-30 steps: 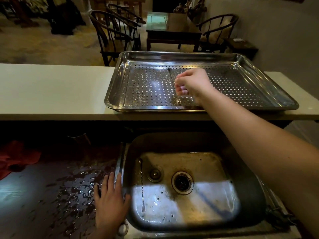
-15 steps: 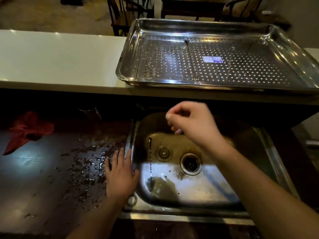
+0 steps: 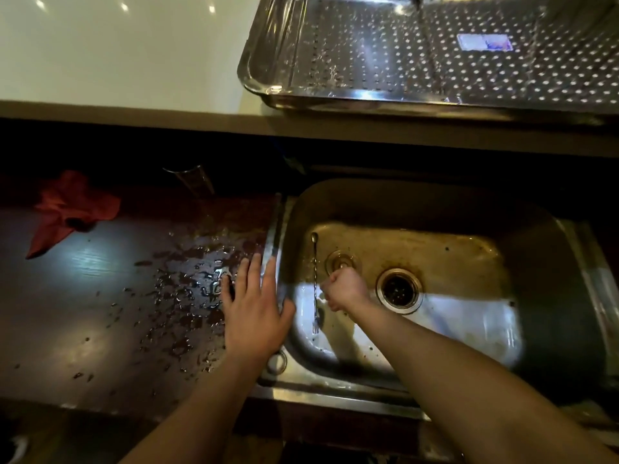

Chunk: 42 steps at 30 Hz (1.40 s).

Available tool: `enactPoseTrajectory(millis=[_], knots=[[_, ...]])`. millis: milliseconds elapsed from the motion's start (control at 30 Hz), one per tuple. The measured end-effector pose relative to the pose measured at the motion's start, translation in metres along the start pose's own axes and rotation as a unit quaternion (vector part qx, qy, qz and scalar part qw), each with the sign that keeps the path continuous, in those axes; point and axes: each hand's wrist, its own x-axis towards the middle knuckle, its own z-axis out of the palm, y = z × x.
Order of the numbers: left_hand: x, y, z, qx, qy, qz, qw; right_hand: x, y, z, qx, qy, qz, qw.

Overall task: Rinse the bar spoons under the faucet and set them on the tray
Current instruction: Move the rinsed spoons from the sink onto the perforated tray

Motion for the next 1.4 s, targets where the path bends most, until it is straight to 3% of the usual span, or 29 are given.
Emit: enactPoseTrajectory(millis=[300,633,933,1233,1400], knots=[[0.002,0.000,0.003,-0.005,0.002,-0.008,1.000,0.034,0.013,0.042,-0.098,0.026,0.040,0.994],[0.002,-0.001,0.004,0.002,-0.003,-0.011,1.000,0.039,0.014,0.054,-0.164,0.039,0.025,0.985],[0.002,-0.001,0.005,0.003,-0.003,-0.008,1.000,0.029,0.018,0.037,-0.082,0.010,0.032,0.996],[0.002,-0.001,0.000,0.001,-0.029,-0.007,1.000,-0.042,0.021,-0.024,0.088,0.016,-0.039,0.995],[-0.001,0.002,-0.004,0.007,-0.047,0.000,0.999,-0.088,0.016,-0.063,0.090,0.044,-0.098,0.990]])
